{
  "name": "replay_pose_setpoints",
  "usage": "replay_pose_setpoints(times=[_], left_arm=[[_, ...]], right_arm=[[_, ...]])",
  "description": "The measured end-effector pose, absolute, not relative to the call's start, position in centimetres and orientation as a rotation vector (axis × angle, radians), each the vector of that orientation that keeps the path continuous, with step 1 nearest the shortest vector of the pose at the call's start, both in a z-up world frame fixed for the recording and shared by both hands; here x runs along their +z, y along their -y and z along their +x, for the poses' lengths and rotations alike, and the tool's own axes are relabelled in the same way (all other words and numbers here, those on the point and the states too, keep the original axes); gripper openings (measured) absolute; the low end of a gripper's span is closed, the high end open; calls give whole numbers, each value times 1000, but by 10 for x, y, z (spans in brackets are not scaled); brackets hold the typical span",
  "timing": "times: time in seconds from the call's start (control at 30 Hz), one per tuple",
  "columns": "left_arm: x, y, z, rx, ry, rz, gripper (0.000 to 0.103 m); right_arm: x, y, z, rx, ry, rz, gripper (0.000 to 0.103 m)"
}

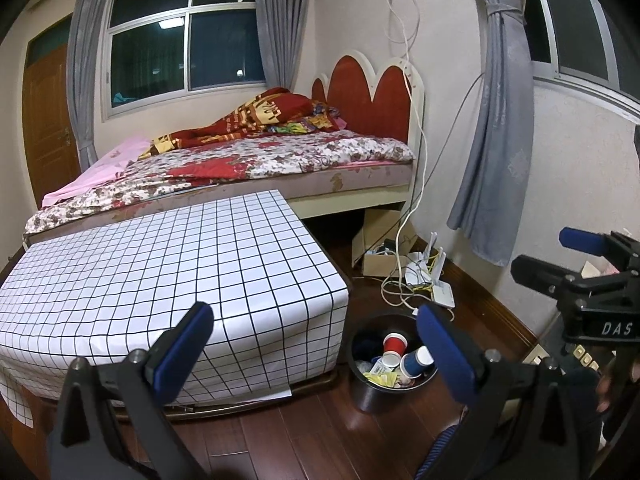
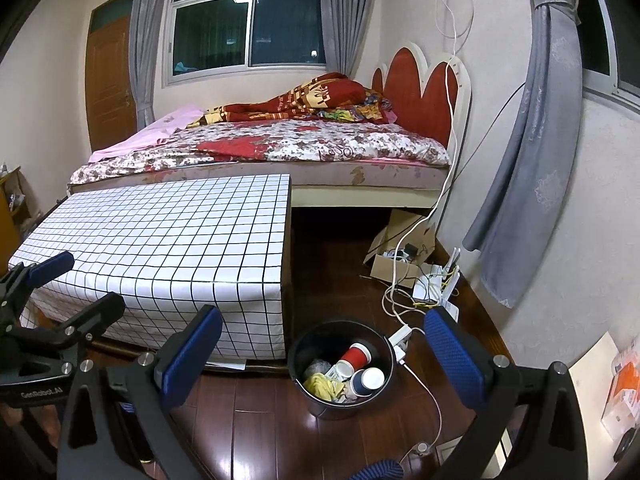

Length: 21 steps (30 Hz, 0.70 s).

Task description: Collect trash

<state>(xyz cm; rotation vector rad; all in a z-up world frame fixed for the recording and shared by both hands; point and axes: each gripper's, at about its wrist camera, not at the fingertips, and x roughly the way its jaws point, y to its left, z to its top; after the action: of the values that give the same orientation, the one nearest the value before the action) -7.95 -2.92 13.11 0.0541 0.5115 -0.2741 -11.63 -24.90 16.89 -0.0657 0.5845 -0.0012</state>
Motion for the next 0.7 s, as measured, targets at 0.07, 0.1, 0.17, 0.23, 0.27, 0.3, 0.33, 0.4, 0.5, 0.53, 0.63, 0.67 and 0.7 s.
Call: replay_pose_setpoints(times=[0.07,0.1,0.17,0.23,0.27,0.3,0.33,0.4,0.5,0.53,0.63,0.67,0.7], left_arm=[[131,30,-80,-276,-512,53,102],[132,30,-80,-275,-510,54,102],[131,30,-80,-274,-511,55,102],[132,29,-80,-275,-508,55,102],[133,29,-80,-274,-508,55,102],[133,29,-80,-275,-508,56,102],[133,28,-79,-275,-507,56,102],[133,28,-79,-278,-510,55,102],[134,27,-79,-281,-511,56,102],[134,27,-79,-280,-511,55,102],[133,27,-79,-280,-511,55,102],[133,27,-79,-280,-511,55,102],[133,27,-79,-278,-510,56,102]], right_arm=[[169,249,-116,-2,-585,-66,102],[169,249,-116,-2,-585,-65,102],[169,249,-117,-2,-586,-66,102],[169,249,-116,-2,-586,-66,102],[169,249,-116,-2,-586,-66,102],[169,249,-116,-2,-586,-66,102],[169,249,-116,-1,-585,-67,102],[169,249,-116,-3,-586,-66,102],[169,249,-116,-2,-586,-66,102],[170,249,-117,-1,-584,-65,102],[171,250,-116,1,-581,-66,102],[171,251,-116,2,-581,-66,102],[171,252,-116,3,-581,-65,102]])
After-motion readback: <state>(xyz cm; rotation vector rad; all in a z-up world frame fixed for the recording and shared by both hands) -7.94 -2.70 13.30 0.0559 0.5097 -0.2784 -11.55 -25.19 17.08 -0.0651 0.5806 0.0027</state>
